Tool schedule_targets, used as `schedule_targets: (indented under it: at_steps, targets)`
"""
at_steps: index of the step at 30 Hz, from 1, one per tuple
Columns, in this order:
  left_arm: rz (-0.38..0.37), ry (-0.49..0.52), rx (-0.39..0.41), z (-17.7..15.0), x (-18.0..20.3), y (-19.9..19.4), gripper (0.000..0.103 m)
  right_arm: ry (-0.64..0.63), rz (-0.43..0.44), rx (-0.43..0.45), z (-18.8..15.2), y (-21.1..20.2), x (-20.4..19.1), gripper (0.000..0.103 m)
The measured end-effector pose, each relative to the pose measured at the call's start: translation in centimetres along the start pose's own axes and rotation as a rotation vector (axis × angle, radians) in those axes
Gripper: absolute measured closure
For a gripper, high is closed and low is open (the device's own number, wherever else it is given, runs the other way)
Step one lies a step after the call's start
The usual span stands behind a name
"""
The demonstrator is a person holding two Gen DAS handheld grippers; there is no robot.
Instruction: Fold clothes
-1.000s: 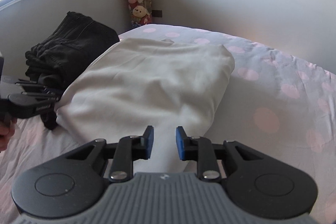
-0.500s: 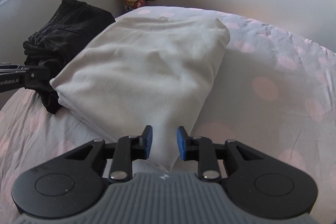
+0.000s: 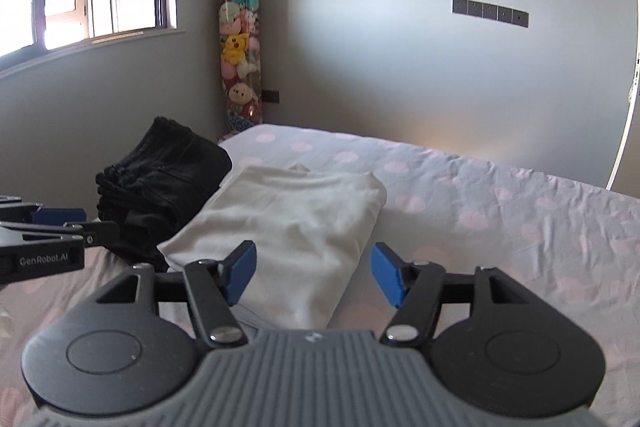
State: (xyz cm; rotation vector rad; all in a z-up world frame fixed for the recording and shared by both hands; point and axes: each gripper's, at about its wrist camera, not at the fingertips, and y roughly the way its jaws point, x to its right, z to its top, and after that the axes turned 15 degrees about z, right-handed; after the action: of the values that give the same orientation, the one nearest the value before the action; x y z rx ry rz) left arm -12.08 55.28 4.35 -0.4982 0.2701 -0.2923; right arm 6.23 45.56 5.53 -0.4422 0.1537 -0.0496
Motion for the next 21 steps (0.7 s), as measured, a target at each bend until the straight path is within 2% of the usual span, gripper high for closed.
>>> schedule_targets:
  at_steps: [5,6,9,13,15,21]
  targets:
    - [0.025,-0.050,0.075,-0.4,0.1,-5.9,0.049,0.000,-0.006,0.064,-0.1,-6.0,-1.9,0.033]
    - [0.035,-0.051,0.089,-0.5,0.2,-7.0,0.046,-0.004,-0.010,0.073,-0.3,-7.1,-2.2,0.033]
    - [0.067,-0.057,0.118,-1.3,0.6,-9.8,0.036,0.007,-0.005,0.106,-1.4,-10.1,-3.2,0.024]
    - [0.093,-0.059,0.115,-3.4,1.2,-12.9,0.023,0.056,0.023,0.124,-3.3,-13.7,-4.1,0.024]
    - [0.100,-0.044,0.105,-4.6,1.6,-13.9,0.011,0.062,0.013,0.124,-4.2,-15.2,-4.8,0.022]
    - [0.140,-0.007,0.065,-8.2,2.9,-15.8,0.010,0.035,-0.027,0.088,-7.2,-18.0,-6.3,0.021]
